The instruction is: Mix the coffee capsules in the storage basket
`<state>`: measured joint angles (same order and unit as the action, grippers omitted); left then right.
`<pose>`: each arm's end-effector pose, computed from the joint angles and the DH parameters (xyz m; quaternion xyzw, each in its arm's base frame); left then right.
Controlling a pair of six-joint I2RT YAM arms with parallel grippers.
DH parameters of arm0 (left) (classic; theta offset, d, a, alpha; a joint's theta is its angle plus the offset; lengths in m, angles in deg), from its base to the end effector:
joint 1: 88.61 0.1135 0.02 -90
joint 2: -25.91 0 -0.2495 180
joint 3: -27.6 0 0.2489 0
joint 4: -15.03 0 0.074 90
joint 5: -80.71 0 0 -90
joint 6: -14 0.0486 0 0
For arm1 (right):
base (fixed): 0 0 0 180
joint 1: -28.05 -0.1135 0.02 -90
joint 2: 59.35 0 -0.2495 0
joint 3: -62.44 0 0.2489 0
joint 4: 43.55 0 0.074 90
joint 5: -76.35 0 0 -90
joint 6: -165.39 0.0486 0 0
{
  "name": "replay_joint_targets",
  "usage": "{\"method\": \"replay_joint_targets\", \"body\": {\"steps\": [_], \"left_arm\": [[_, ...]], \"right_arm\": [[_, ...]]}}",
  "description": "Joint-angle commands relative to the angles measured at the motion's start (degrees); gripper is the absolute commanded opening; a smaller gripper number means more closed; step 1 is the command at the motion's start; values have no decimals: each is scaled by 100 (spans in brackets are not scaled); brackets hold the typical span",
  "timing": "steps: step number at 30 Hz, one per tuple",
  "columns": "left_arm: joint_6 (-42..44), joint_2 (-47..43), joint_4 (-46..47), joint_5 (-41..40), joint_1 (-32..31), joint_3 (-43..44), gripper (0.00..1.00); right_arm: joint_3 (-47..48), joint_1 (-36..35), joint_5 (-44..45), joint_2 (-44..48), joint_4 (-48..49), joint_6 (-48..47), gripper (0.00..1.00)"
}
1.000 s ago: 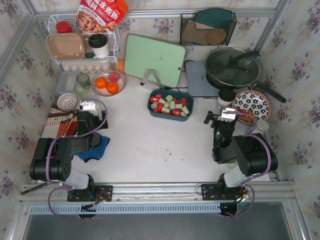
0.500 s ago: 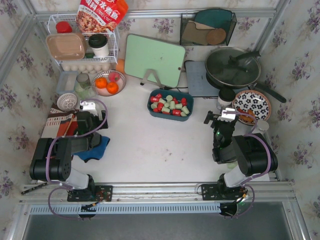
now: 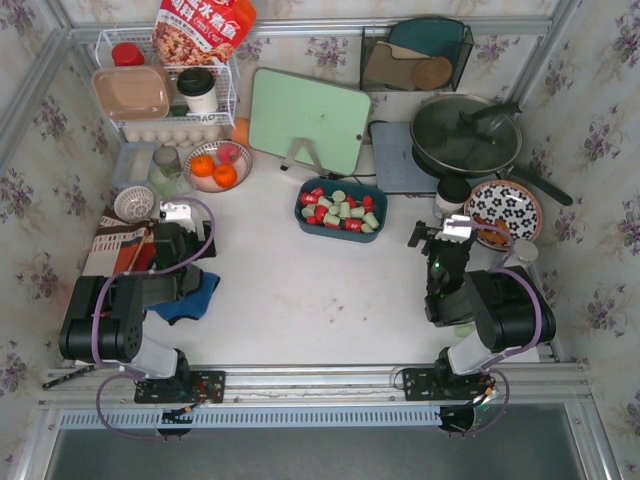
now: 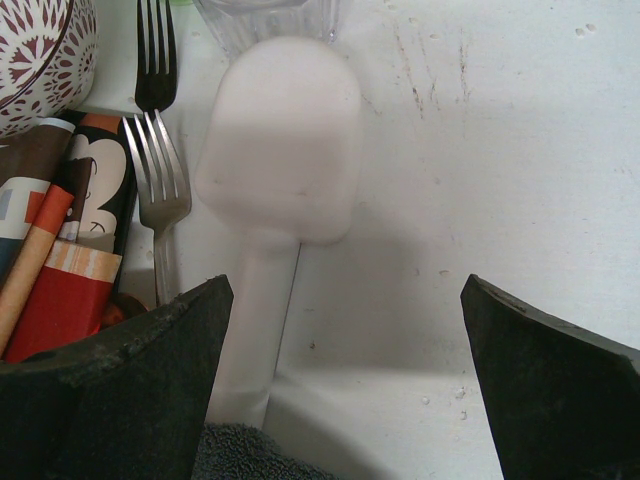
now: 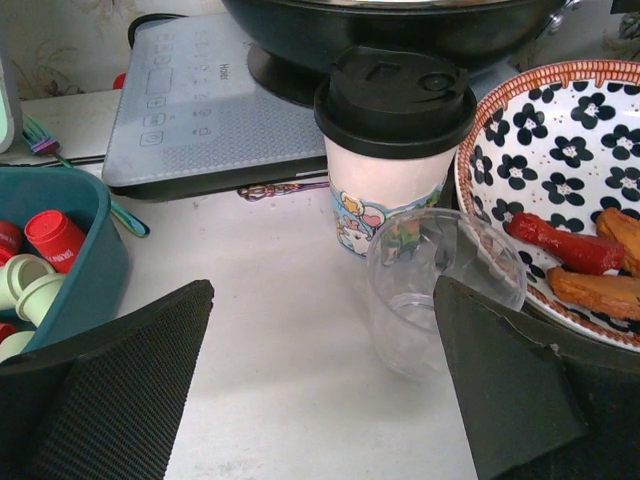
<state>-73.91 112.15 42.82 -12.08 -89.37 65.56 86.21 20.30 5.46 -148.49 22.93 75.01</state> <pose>0.2841 -0.0014 0.1338 0.0066 0.8214 0.0266 0.5696 0.2398 0.0166 0.1390 0.0693 0.6972 -0.0707 0.7100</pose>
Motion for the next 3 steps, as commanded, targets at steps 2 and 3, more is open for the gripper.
{"method": "replay_joint_targets", "body": {"steps": [2,3], "left_arm": [[-5,-30,124,24,5,34,100],[0,-33,118,19,5,29,100]], "right_arm": [[238,393,-761,62,-450,257,100],[185,405,-841,83,-421,210,100]]}}
